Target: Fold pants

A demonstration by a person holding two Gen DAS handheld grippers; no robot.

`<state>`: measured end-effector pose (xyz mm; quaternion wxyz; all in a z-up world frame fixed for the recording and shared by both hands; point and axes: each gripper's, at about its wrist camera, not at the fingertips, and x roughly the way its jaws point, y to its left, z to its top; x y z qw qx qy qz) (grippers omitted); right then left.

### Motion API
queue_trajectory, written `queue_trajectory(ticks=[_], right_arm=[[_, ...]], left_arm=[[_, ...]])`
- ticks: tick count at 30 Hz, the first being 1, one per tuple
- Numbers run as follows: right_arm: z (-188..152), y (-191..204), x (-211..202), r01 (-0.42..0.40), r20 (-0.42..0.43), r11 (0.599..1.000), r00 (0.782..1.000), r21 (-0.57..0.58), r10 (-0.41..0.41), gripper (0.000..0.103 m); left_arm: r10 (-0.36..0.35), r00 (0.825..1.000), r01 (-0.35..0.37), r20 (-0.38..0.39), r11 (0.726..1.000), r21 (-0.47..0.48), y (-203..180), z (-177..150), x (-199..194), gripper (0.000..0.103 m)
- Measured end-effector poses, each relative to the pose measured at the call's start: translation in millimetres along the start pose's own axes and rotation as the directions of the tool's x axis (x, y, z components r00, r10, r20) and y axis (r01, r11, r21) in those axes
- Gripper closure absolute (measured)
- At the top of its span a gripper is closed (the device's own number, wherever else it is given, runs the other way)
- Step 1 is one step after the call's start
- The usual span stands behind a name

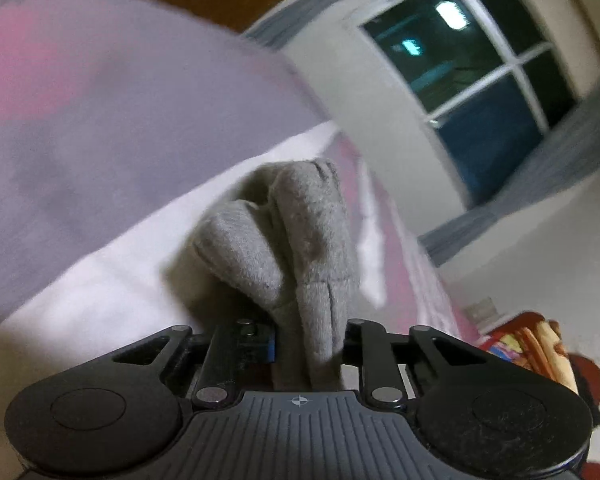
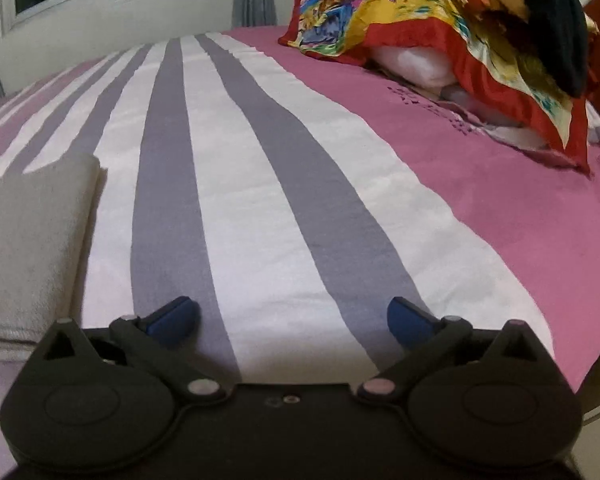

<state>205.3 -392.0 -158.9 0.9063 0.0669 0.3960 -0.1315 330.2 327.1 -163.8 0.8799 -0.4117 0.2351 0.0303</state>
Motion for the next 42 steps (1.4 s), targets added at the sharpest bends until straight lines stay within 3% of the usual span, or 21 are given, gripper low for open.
queue_trajectory(ticks=[2, 5, 8, 13, 17, 21, 27, 28, 29, 30, 32, 33, 35, 38, 42], right_arm=[[-1, -7, -3, -0.029, 0.017, 0.999, 0.999, 0.043, 0.028, 0.000], [-2, -13, -7, -0.058, 0.035, 0.995, 0.998, 0.083, 0.055, 0.000], [-1, -11, -6, -0.053, 0.033, 0.996, 0.998, 0.074, 0.051, 0.000], [-3, -18, -8, -0.091, 0.045, 0.991, 0.995, 0.102, 0.087, 0.000], [-5, -24, -11, -0.120, 0.063, 0.981, 0.992, 0.151, 0.112, 0.000], [-5, -23, -10, -0.126, 0.059, 0.983, 0.991, 0.131, 0.119, 0.000], [-7, -38, -12, -0.200, 0.094, 0.956, 0.978, 0.213, 0.184, 0.000], [-7, -39, -12, -0.206, 0.099, 0.952, 0.977, 0.225, 0.188, 0.000], [-8, -40, -12, -0.211, 0.104, 0.949, 0.976, 0.235, 0.191, 0.000], [-8, -39, -12, -0.211, 0.106, 0.948, 0.976, 0.239, 0.191, 0.000], [-7, -37, -12, -0.206, 0.103, 0.951, 0.977, 0.232, 0.186, 0.000], [-7, -36, -11, -0.203, 0.101, 0.953, 0.978, 0.224, 0.184, 0.000], [-7, -37, -12, -0.207, 0.100, 0.954, 0.977, 0.218, 0.189, 0.000], [-8, -42, -13, -0.229, 0.112, 0.944, 0.972, 0.237, 0.207, 0.001], [-8, -44, -13, -0.242, 0.116, 0.936, 0.969, 0.254, 0.219, 0.000]], left_arm=[[-0.031, 0.999, 0.031, 0.007, 0.996, 0.080, -40, 4, 3, 0.084], [-0.068, 0.997, 0.073, -0.025, 0.962, 0.262, -116, 1, 10, 0.084], [-0.105, 0.991, 0.131, -0.085, 0.899, 0.417, -187, -20, 29, 0.084], [-0.134, 0.969, 0.230, -0.209, 0.799, 0.556, -274, -80, 58, 0.085], [-0.092, 0.940, 0.286, -0.330, 0.740, 0.609, -313, -150, 77, 0.085], [-0.015, 0.920, 0.304, -0.391, 0.656, 0.691, -333, -214, 86, 0.085], [0.059, 0.907, 0.320, -0.418, 0.551, 0.771, -344, -262, 97, 0.084], [0.075, 0.900, 0.328, -0.429, 0.532, 0.781, -345, -266, 99, 0.080], [0.092, 0.891, 0.343, -0.446, 0.508, 0.790, -347, -269, 102, 0.068], [0.117, 0.874, 0.368, -0.471, 0.473, 0.800, -349, -278, 107, 0.063], [0.114, 0.868, 0.398, -0.482, 0.421, 0.815, -354, -289, 106, 0.036], [0.088, 0.868, 0.411, -0.488, 0.423, 0.807, -357, -289, 101, 0.035], [0.033, 0.877, 0.414, -0.479, 0.453, 0.790, -358, -279, 86, 0.035], [-0.027, 0.919, 0.347, -0.392, 0.523, 0.778, -338, -251, 53, 0.035], [-0.015, 0.974, 0.186, -0.227, 0.628, 0.756, -275, -204, -5, 0.035]])
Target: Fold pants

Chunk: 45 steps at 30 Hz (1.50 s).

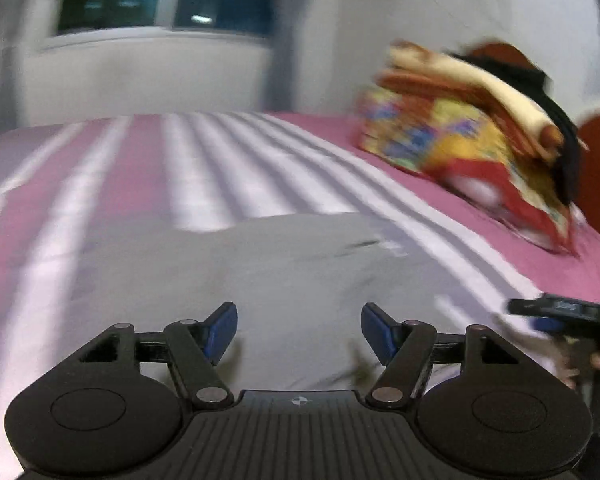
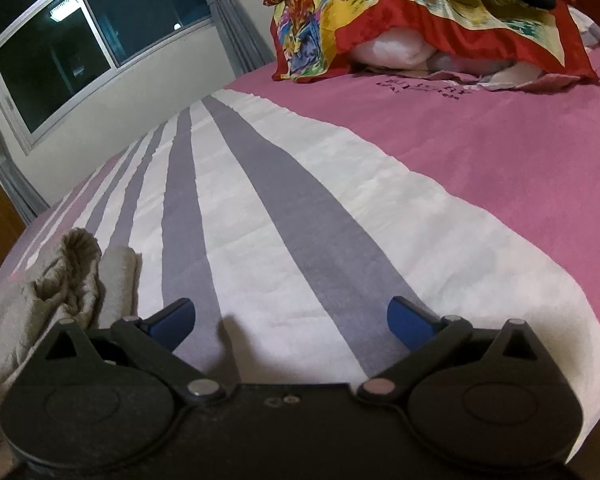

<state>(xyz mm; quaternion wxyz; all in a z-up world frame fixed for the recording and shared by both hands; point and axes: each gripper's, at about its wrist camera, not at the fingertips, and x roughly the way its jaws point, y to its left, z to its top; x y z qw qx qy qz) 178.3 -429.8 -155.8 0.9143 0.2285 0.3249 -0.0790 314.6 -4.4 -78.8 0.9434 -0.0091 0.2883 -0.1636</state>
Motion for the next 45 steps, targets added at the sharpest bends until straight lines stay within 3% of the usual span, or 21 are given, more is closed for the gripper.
queue_trajectory(ticks=[5, 6, 7, 8, 14, 17, 19, 23, 26, 27, 28, 30, 32, 34, 35, 36, 37, 38, 40, 42, 45], right_arm=[[1, 10, 1, 0.037, -0.022, 0.999, 0.999, -0.039, -0.038, 0.000], [2, 17, -3, 0.037, -0.021, 0.998, 0.999, -0.043, -0.038, 0.008], [2, 23, -9, -0.007, -0.005, 0.999, 1.000, -0.041, 0.007, 0.032], [2, 33, -15, -0.077, 0.001, 0.996, 0.997, -0.042, 0.077, 0.043], [-5, 112, -26, -0.359, -0.020, 0.930, 0.933, -0.074, 0.359, 0.040], [-3, 138, -18, -0.430, -0.058, 0.900, 0.903, -0.066, 0.427, 0.040], [-4, 152, -5, -0.435, -0.103, 0.898, 0.898, -0.067, 0.427, 0.046], [-10, 167, 24, -0.336, -0.212, 0.939, 0.925, -0.066, 0.316, 0.047], [-12, 171, 29, -0.313, -0.214, 0.947, 0.932, -0.076, 0.292, 0.050], [-11, 172, 29, -0.309, -0.212, 0.947, 0.934, -0.086, 0.286, 0.077], [-9, 174, 27, -0.332, -0.210, 0.939, 0.928, -0.086, 0.308, 0.082], [1, 171, -1, -0.411, -0.098, 0.909, 0.909, -0.067, 0.404, 0.083], [6, 166, -21, -0.431, -0.053, 0.899, 0.902, -0.077, 0.428, 0.084], [-1, 163, -6, -0.361, -0.118, 0.927, 0.929, -0.100, 0.350, 0.079], [-5, 160, 15, -0.311, -0.214, 0.947, 0.934, -0.086, 0.287, 0.075], [-8, 153, 30, -0.304, -0.292, 0.952, 0.915, -0.046, 0.278, 0.074], [-7, 146, 27, -0.328, -0.274, 0.945, 0.910, -0.016, 0.312, 0.070], [-4, 141, 16, -0.357, -0.229, 0.934, 0.909, 0.006, 0.349, 0.064], [-1, 129, -2, -0.380, -0.144, 0.923, 0.912, 0.055, 0.384, 0.022], [-4, 113, -1, -0.398, -0.158, 0.905, 0.894, 0.151, 0.420, 0.028], [-16, 106, 18, -0.372, -0.229, 0.910, 0.884, 0.181, 0.407, 0.034]], left_arm=[[0.138, 0.990, -0.142, -0.039, 0.981, -0.135, 67, -59, -59, 0.035], [0.144, 0.988, -0.150, -0.055, 0.980, -0.131, 72, -67, -63, 0.035], [0.147, 0.987, -0.154, -0.065, 0.981, -0.116, 75, -74, -64, 0.035], [0.144, 0.988, -0.151, -0.063, 0.982, -0.115, 78, -78, -63, 0.035], [0.092, 0.994, -0.100, -0.062, 0.986, -0.135, 84, -76, -27, 0.035], [0.141, 0.987, -0.144, -0.071, 0.989, -0.040, 76, -80, -8, 0.035], [0.138, 0.989, -0.141, -0.053, 0.989, -0.037, 78, -85, -7, 0.035], [0.099, 0.995, -0.101, -0.022, 0.990, -0.100, 90, -92, -12, 0.035], [0.111, 0.994, -0.112, -0.018, 0.990, -0.087, 87, -92, -11, 0.035], [0.110, 0.994, -0.111, -0.017, 0.990, -0.090, 88, -93, -11, 0.035], [0.107, 0.994, -0.108, -0.016, 0.990, -0.095, 89, -93, -10, 0.035], [0.104, 0.994, -0.105, -0.016, 0.990, -0.095, 89, -94, -11, 0.035], [0.102, 0.995, -0.103, -0.015, 0.990, -0.095, 89, -94, -10, 0.035], [0.106, 0.994, -0.107, -0.018, 0.990, -0.097, 88, -94, -8, 0.035], [0.105, 0.994, -0.107, -0.021, 0.989, -0.103, 89, -94, -8, 0.035], [0.105, 0.994, -0.107, -0.023, 0.989, -0.106, 89, -94, -8, 0.035], [0.105, 0.994, -0.107, -0.027, 0.989, -0.104, 89, -93, -8, 0.035], [0.108, 0.994, -0.111, -0.031, 0.988, -0.104, 88, -92, -8, 0.035], [0.115, 0.993, -0.119, -0.038, 0.988, -0.101, 85, -89, -10, 0.035], [0.114, 0.993, -0.116, -0.034, 0.989, -0.089, 83, -86, -13, 0.035], [0.101, 0.994, -0.104, -0.032, 0.992, -0.079, 83, -87, -13, 0.035]])
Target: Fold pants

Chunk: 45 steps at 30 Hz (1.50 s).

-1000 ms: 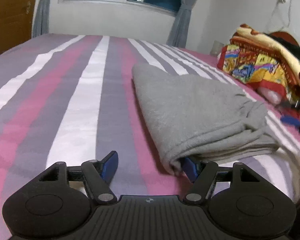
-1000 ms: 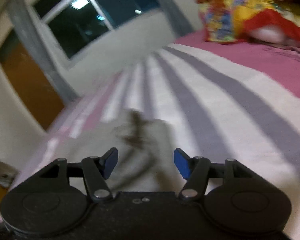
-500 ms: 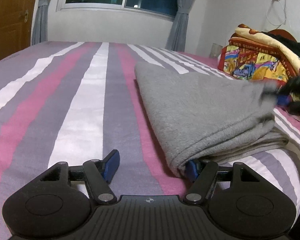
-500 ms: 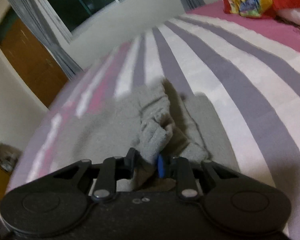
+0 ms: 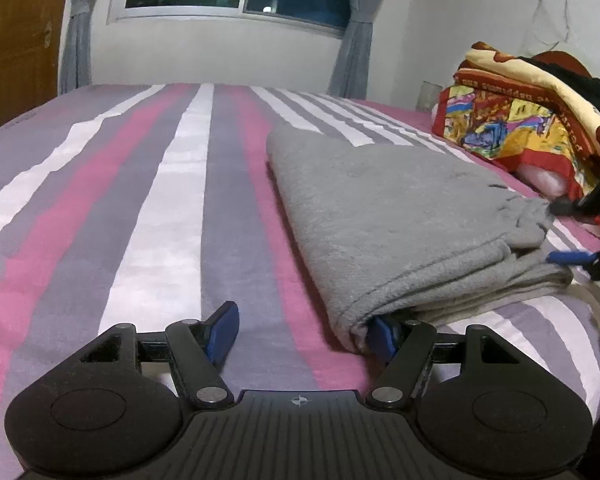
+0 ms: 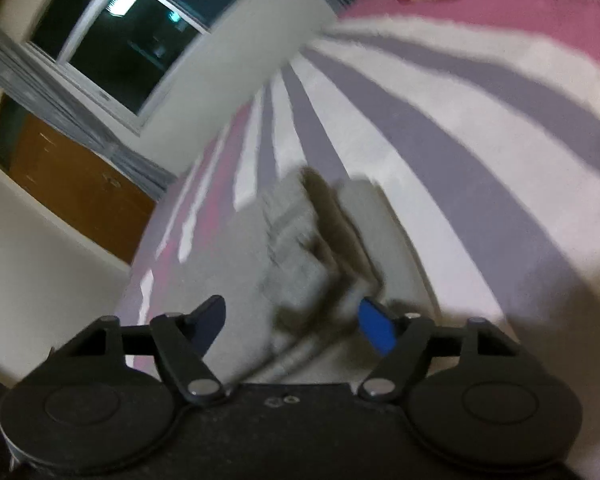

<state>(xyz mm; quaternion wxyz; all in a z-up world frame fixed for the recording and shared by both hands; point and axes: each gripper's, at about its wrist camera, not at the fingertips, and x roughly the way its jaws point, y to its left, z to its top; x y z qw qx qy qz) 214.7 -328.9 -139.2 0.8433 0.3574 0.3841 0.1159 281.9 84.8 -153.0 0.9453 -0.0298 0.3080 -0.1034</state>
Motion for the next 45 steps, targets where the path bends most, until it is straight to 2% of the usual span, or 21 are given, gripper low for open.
queue_trajectory(ticks=[3, 5, 6, 7, 9, 11, 13, 15, 16, 17, 18, 24, 27, 30, 33, 35, 37, 39, 41, 43, 45], right_arm=[[-6, -7, 16, -0.023, -0.003, 0.999, 1.000, 0.040, 0.023, 0.035], [0, 0, 23, 0.010, 0.007, 1.000, 1.000, 0.019, -0.010, 0.040], [4, 8, 26, 0.036, 0.007, 0.999, 0.999, -0.013, -0.036, 0.058], [7, 15, 27, 0.036, 0.011, 0.998, 0.999, -0.042, -0.036, 0.064], [9, 38, 6, -0.006, 0.077, 0.991, 0.997, -0.132, 0.016, 0.066], [6, 51, -13, -0.038, 0.134, 0.982, 0.989, -0.185, 0.063, 0.067], [0, 44, -26, -0.030, 0.163, 0.985, 0.985, -0.169, 0.058, 0.067], [-7, 21, -16, 0.033, 0.131, 0.990, 0.991, -0.137, -0.015, 0.067], [-9, 7, -3, 0.080, 0.074, 0.991, 0.995, -0.106, -0.072, 0.066], [-11, -8, 10, 0.086, 0.023, 0.994, 0.996, -0.060, -0.085, 0.066], [-12, -13, 10, 0.055, 0.034, 0.998, 0.998, -0.044, -0.053, 0.066], [-4, 15, -11, -0.013, 0.103, 0.986, 0.994, -0.167, 0.031, 0.066], [-13, -7, 3, 0.075, 0.054, 0.989, 0.996, -0.129, -0.068, 0.067], [-17, -31, 9, 0.023, 0.045, 1.000, 0.999, -0.015, -0.022, 0.068], [-7, -28, 8, 0.020, 0.028, 0.999, 0.999, -0.034, -0.019, 0.062], [-3, -23, -9, 0.049, 0.044, 0.997, 0.998, -0.067, -0.046, 0.056], [-2, -10, -31, 0.105, 0.150, 0.975, 0.986, -0.195, -0.076, 0.059], [2, 6, -36, 0.131, 0.202, 0.940, 0.977, -0.314, -0.068, 0.066], [10, 23, -20, 0.134, 0.213, 0.899, 0.976, -0.416, -0.046, 0.066], [12, 40, 0, 0.144, 0.210, 0.851, 0.977, -0.506, -0.040, 0.067], [10, 45, 11, 0.160, 0.178, 0.820, 0.981, -0.550, -0.072, 0.068]], left_arm=[[-0.001, 1.000, 0.002, -0.027, 1.000, 0.003, 2, 2, 4, 0.035], [0.003, 0.999, -0.002, -0.049, 1.000, 0.011, 2, 5, 8, 0.034], [0.002, 0.998, -0.002, -0.056, 1.000, 0.010, 2, 7, 10, 0.034], [0.003, 0.998, -0.002, -0.061, 1.000, 0.004, 3, 8, 11, 0.034], [0.008, 0.998, -0.007, -0.064, 1.000, 0.008, 2, 8, 12, 0.034], [0.011, 0.998, -0.010, -0.058, 1.000, 0.005, -1, 7, 11, 0.034], [0.014, 0.998, -0.014, -0.055, 1.000, 0.007, -5, 5, 10, 0.034], [0.016, 0.998, -0.016, -0.058, 1.000, 0.011, -8, 4, 12, 0.034], [0.014, 0.998, -0.014, -0.061, 1.000, 0.014, -9, 5, 13, 0.034], [0.014, 0.998, -0.013, -0.065, 1.000, 0.016, -9, 6, 14, 0.034], [0.014, 0.997, -0.013, -0.070, 1.000, 0.017, -8, 7, 15, 0.034], [0.013, 0.998, -0.013, -0.063, 1.000, -0.008, -3, 6, 12, 0.034], [0.017, 0.998, -0.017, -0.065, 1.000, -0.005, -4, 5, 14, 0.034], [0.015, 0.996, -0.014, -0.087, 1.000, 0.017, -6, 8, 13, 0.034], [-0.017, 0.992, 0.022, -0.123, 0.999, 0.042, -1, 11, 4, 0.034], [-0.020, 0.995, 0.026, -0.096, 0.998, 0.055, 4, 13, -15, 0.034], [-0.028, 0.999, 0.030, -0.025, 0.997, 0.076, 1, 22, -33, 0.034], [-0.076, 0.996, 0.071, 0.043, 0.993, 0.095, -12, 39, -37, 0.034], [-0.137, 0.986, 0.129, 0.097, 0.987, 0.091, -31, 57, -27, 0.034], [-0.164, 0.980, 0.156, 0.108, 0.984, 0.086, -48, 70, -11, 0.034], [-0.199, 0.971, 0.190, 0.134, 0.979, 0.073, -60, 77, 0, 0.034]])
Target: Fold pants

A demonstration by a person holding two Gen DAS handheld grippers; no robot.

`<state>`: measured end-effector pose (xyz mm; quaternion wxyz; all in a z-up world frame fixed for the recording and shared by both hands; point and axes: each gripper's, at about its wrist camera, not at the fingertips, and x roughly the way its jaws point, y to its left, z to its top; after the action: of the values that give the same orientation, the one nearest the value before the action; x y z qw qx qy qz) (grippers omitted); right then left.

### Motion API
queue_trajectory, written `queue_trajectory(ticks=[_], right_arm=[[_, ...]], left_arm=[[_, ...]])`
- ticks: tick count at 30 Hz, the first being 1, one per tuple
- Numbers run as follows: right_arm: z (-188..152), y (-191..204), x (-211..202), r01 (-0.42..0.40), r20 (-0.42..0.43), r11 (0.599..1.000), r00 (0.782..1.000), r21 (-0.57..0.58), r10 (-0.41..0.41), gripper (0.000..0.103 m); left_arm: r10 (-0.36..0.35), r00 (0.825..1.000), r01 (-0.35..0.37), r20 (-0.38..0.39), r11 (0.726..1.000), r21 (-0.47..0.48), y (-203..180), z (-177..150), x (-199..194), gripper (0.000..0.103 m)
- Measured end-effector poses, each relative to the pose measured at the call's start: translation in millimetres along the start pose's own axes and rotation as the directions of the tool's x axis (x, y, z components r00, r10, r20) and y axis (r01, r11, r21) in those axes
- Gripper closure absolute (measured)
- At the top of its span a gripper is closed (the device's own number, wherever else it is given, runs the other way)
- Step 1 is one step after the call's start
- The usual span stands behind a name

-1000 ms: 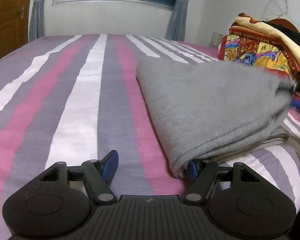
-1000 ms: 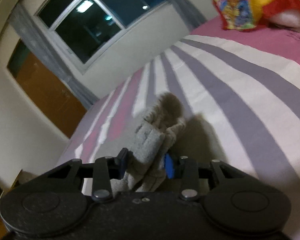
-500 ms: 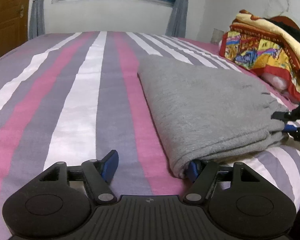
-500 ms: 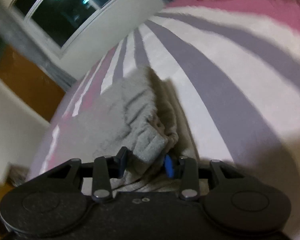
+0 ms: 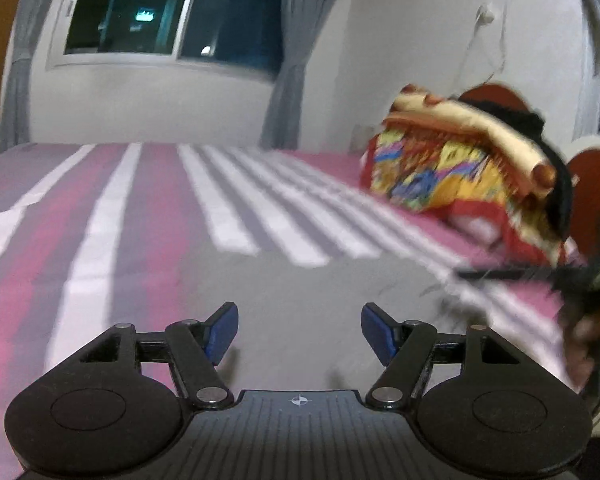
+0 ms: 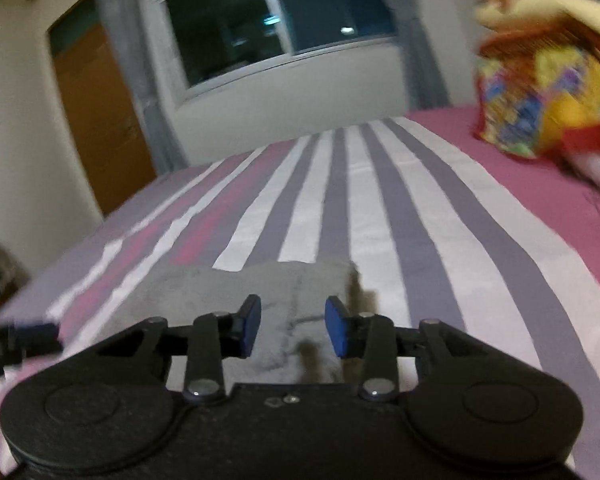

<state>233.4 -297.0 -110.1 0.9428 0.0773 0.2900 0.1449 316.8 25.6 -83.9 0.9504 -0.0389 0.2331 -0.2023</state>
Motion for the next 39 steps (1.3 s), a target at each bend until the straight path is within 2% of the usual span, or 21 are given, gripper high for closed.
queue_trajectory(ticks=[2, 3, 4, 7, 9, 11, 13, 16, 18, 19, 21, 23, 24, 26, 27, 29, 30, 32, 34, 36, 39], right_arm=[[-11, -2, 26, 0.047, -0.111, 0.998, 0.992, -0.052, -0.053, 0.069], [-19, -4, 35, 0.064, -0.148, 0.995, 0.986, -0.080, -0.075, 0.068], [-25, -8, 36, 0.061, -0.135, 0.995, 0.988, -0.085, -0.073, 0.067], [-20, -14, 30, 0.034, -0.129, 0.998, 0.991, -0.059, -0.041, 0.067], [-8, -12, 20, 0.016, -0.083, 0.998, 0.996, -0.062, -0.022, 0.063], [7, -11, 21, 0.003, -0.046, 0.998, 0.999, -0.066, -0.006, 0.063], [22, -8, 33, -0.003, -0.034, 0.997, 0.999, -0.078, 0.000, 0.063], [31, -4, 65, -0.005, -0.085, 0.994, 0.996, -0.107, -0.004, 0.065], [22, -9, 94, 0.045, -0.175, 0.990, 0.982, -0.134, -0.069, 0.065], [19, -14, 99, 0.042, -0.179, 0.992, 0.982, -0.122, -0.064, 0.064], [22, -12, 99, 0.033, -0.186, 0.991, 0.981, -0.128, -0.057, 0.063], [31, -9, 86, 0.025, -0.153, 0.991, 0.987, -0.132, -0.045, 0.062], [34, -9, 80, 0.016, -0.122, 0.992, 0.992, -0.125, -0.031, 0.059], [36, -8, 73, 0.012, -0.082, 0.994, 0.996, -0.105, -0.021, 0.046], [31, -8, 79, 0.023, -0.105, 0.994, 0.994, -0.107, -0.034, 0.041], [15, -12, 102, 0.063, -0.216, 0.991, 0.972, -0.122, -0.089, 0.039], [13, -18, 100, 0.057, -0.208, 0.995, 0.975, -0.078, -0.072, 0.038], [19, -22, 90, 0.055, -0.219, 0.998, 0.974, -0.033, -0.060, 0.039], [22, -15, 69, 0.048, -0.171, 0.998, 0.984, -0.049, -0.056, 0.043], [24, -6, 55, 0.030, -0.127, 0.996, 0.991, -0.079, -0.040, 0.043], [34, 0, 57, 0.033, -0.093, 0.995, 0.995, -0.098, -0.043, 0.043]], left_arm=[[0.001, 0.996, -0.002, -0.092, 1.000, -0.010, -4, -3, 26, 0.034], [-0.006, 0.981, 0.001, -0.196, 1.000, -0.025, -2, -10, 47, 0.034], [0.001, 0.962, -0.009, -0.273, 1.000, -0.029, 3, -20, 66, 0.034], [-0.023, 0.970, 0.005, -0.243, 0.997, -0.074, 9, -18, 66, 0.034], [-0.046, 0.984, 0.024, -0.171, 0.991, -0.129, 14, -4, 60, 0.034], [-0.041, 0.991, 0.027, -0.129, 0.994, -0.110, 16, 14, 69, 0.034], [-0.040, 0.991, 0.028, -0.127, 0.995, -0.095, 20, 30, 88, 0.034], [-0.038, 0.982, 0.018, -0.183, 0.993, -0.113, 32, 38, 129, 0.034], [-0.037, 0.945, -0.010, -0.326, 0.990, -0.141, 44, 24, 164, 0.034], [-0.046, 0.945, -0.001, -0.323, 0.989, -0.145, 46, 20, 170, 0.034], [-0.048, 0.950, 0.003, -0.310, 0.989, -0.145, 46, 25, 166, 0.034], [-0.040, 0.976, 0.010, -0.212, 0.990, -0.138, 41, 32, 143, 0.034], [-0.036, 0.982, 0.011, -0.188, 0.991, -0.131, 40, 33, 138, 0.034], [0.016, 0.968, -0.043, -0.250, 0.994, -0.104, 41, 26, 146, 0.034], [0.017, 0.955, -0.045, -0.295, 0.995, -0.086, 42, 17, 155, 0.034], [0.031, 0.957, -0.046, -0.290, 0.998, -0.046, 40, 10, 157, 0.034], [0.042, 0.954, -0.056, -0.296, 0.998, -0.037, 38, 13, 155, 0.034], [0.078, 0.958, -0.079, -0.276, 0.997, 0.008, 24, 21, 143, 0.034], [0.075, 0.970, -0.067, -0.230, 0.997, 0.043, 16, 22, 128, 0.034], [0.090, 0.976, -0.078, -0.200, 0.995, 0.069, 18, 20, 119, 0.034], [0.110, 0.975, -0.112, -0.191, 0.994, 0.001, 34, 31, 122, 0.034]])
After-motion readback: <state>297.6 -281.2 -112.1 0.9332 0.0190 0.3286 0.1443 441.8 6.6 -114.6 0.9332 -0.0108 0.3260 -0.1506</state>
